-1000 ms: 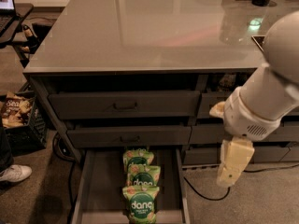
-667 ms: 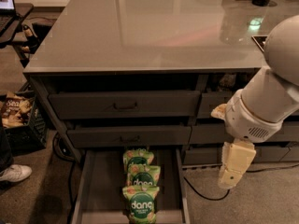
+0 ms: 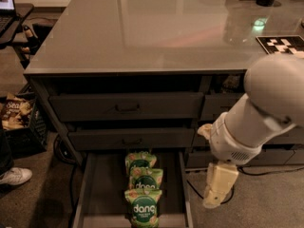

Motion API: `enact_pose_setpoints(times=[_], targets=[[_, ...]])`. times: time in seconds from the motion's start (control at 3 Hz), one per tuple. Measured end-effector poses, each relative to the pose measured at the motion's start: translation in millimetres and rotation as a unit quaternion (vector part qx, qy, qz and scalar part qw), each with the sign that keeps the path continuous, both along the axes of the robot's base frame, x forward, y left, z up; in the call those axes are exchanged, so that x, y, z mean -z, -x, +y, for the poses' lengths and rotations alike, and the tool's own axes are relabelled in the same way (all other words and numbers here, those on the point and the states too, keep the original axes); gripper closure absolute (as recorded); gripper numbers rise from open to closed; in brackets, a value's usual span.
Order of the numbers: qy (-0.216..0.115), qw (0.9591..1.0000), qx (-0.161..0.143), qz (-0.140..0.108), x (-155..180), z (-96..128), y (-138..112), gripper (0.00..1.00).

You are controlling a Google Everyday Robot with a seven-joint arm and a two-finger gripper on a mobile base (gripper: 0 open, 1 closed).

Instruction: Pick green rice chip bag from bottom drawer and place on counter

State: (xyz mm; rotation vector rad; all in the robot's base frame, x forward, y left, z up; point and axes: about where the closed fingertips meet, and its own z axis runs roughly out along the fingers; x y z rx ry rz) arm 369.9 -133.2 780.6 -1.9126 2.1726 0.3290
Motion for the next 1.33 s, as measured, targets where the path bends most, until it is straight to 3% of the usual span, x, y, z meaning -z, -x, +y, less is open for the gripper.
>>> enact_pose_setpoints(times=[0.33,0.67,1.0,1.33], targets=[[-0.018,0.9997,-0.01,0.011,48,26,-12,0.0],[-0.044,0.9974,0.005,0.057,107,46,-27,0.0],[-0.044,0.9974,0.005,0.057,107,46,-27,0.0],[-0.061,0.9967,-0.006,0.054,129,61,-20,0.0]])
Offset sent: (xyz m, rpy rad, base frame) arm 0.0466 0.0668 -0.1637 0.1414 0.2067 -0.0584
